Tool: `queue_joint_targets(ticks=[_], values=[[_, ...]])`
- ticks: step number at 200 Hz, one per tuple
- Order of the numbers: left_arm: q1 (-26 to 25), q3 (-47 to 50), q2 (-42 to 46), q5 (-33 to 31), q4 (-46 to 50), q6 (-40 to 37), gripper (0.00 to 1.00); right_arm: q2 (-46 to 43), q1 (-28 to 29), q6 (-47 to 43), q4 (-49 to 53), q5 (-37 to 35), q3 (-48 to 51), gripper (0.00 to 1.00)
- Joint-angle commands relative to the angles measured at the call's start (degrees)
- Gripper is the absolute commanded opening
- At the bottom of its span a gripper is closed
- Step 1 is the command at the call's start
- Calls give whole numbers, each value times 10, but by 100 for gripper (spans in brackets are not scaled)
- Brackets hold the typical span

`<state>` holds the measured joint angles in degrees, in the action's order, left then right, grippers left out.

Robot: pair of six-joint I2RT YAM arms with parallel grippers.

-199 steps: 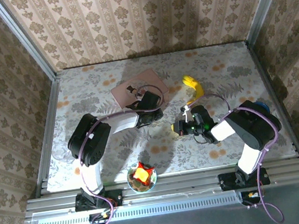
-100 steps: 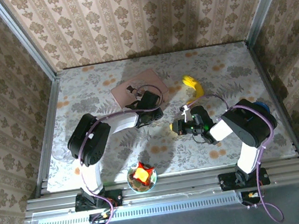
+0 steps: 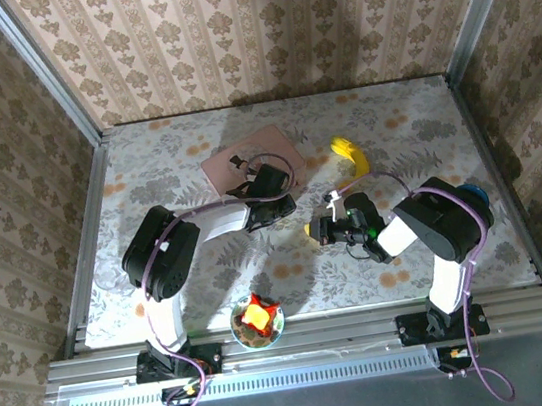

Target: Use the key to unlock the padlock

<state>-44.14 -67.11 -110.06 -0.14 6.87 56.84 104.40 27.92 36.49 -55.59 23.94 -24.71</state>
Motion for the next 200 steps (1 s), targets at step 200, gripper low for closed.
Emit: queue_joint_targets(ticks=[200], values=[[3, 10, 21, 17, -27, 9, 0, 27, 51, 24, 37, -36, -37, 0]])
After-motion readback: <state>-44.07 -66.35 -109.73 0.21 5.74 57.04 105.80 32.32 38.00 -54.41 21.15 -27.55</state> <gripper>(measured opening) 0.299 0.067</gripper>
